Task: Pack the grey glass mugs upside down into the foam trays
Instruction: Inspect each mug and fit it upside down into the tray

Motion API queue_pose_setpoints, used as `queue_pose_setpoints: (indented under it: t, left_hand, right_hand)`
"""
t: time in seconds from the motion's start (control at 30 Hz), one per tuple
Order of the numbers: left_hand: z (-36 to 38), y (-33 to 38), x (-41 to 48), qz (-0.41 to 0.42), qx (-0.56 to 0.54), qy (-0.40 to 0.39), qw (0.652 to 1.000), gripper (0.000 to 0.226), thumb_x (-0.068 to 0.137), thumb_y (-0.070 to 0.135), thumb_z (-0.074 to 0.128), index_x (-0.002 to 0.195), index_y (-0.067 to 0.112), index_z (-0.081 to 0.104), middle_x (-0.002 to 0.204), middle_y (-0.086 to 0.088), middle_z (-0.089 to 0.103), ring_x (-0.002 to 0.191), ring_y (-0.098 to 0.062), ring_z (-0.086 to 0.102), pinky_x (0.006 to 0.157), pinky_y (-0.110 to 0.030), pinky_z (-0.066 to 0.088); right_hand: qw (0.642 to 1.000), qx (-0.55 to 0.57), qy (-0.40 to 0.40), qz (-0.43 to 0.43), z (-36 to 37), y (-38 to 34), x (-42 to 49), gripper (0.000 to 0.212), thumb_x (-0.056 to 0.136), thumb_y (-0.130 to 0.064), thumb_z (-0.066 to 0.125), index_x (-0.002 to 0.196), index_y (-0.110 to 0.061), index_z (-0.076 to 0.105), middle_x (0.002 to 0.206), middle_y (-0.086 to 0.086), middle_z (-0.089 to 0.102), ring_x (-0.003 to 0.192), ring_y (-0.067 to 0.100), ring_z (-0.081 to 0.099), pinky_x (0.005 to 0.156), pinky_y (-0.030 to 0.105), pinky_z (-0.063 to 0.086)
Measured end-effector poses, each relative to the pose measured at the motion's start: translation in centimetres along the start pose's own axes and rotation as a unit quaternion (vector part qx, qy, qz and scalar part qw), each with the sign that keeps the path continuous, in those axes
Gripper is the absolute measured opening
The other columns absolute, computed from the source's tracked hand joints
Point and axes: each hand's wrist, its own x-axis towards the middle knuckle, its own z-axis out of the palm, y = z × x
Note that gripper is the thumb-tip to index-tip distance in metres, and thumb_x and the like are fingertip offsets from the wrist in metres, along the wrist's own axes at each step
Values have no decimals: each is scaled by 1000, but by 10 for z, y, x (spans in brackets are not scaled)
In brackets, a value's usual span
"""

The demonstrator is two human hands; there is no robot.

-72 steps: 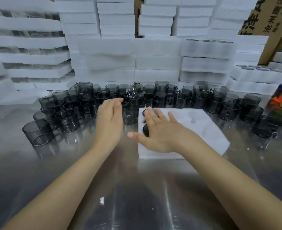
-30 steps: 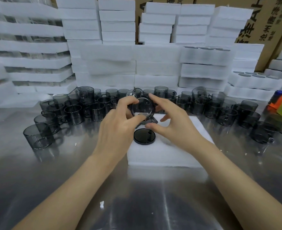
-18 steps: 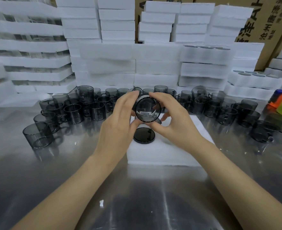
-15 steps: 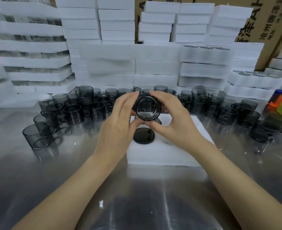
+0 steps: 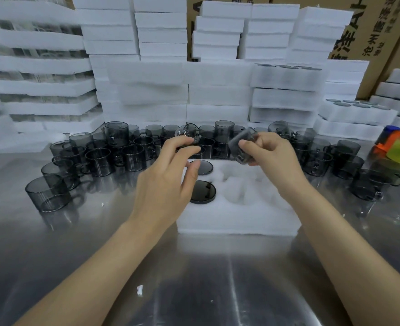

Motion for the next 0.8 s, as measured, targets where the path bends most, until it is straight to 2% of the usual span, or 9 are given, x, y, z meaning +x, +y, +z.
queue_pose_setpoints:
  t: [0.1,0.17,0.23,0.3,0.4,0.5,0.63,0.73,0.8]
  left_hand:
    - [1,0,-1,-13,1,-10,1000,20,97,21,54,113,16,64,127,8,54,76,4,50,50,-26,50]
    - [1,1,-1,-24,1,-16,1000,20,97,21,53,113,17,63,127,10,53,76,3,50,51,-30,52]
    - [1,1,-2,-32,0,-21,999,20,97,21,51,113,17,63,127,11,52,75,1,50,51,-33,52]
    - [1,2,-3,-37,3,-29,999,20,98,22,50,113,18,63,127,11,52,72,0,49,51,-34,52]
    - [1,3,-4,-49,13,-44,998,20,98,24,49,112,20,63,129,12,51,67,-3,47,52,-33,50]
    - [2,3,-4,-69,9,-55,996,20,98,25,48,113,21,61,138,10,42,69,-5,44,54,-32,48]
    - [2,3,-4,-86,10,-66,994,25,98,30,43,115,22,59,141,10,37,69,-6,44,57,-35,48]
    - [3,4,-5,-82,9,-67,994,27,97,32,39,114,23,59,141,9,37,70,-5,46,57,-35,48]
    - [3,3,-5,-82,6,-67,994,27,97,31,39,113,23,59,142,8,37,75,-4,46,57,-34,47]
  right_hand:
    - [999,26,-16,15,-3,3,2,45,88,-23,65,65,14,51,73,-10,71,70,9,63,58,27,53]
    - [999,4,-41,23,-4,3,0,55,90,-36,63,79,18,59,73,-5,72,66,7,65,60,26,55]
    - [997,-53,-47,20,-2,6,-2,61,87,-47,64,76,13,63,74,5,69,65,12,68,70,30,54]
    - [992,-117,-36,10,1,7,-3,54,83,-51,67,70,2,68,80,2,66,72,18,68,77,30,50]
    - [981,-181,-60,-28,9,6,-7,35,81,-47,70,73,-13,70,91,-5,62,86,11,61,77,27,47]
    - [957,-267,-78,-85,14,7,-10,31,84,-47,66,96,-20,63,103,-5,62,99,12,56,82,26,45]
    - [943,-295,-109,-111,13,7,-11,48,94,-42,56,137,-23,48,138,-2,53,127,17,47,100,26,34]
    - [925,-337,-143,-104,14,6,-10,47,96,-39,52,142,-30,45,152,-2,39,137,23,37,113,36,27]
    - [914,-356,-172,-91,18,5,-9,45,98,-37,50,142,-31,45,153,-4,35,139,22,34,114,43,27]
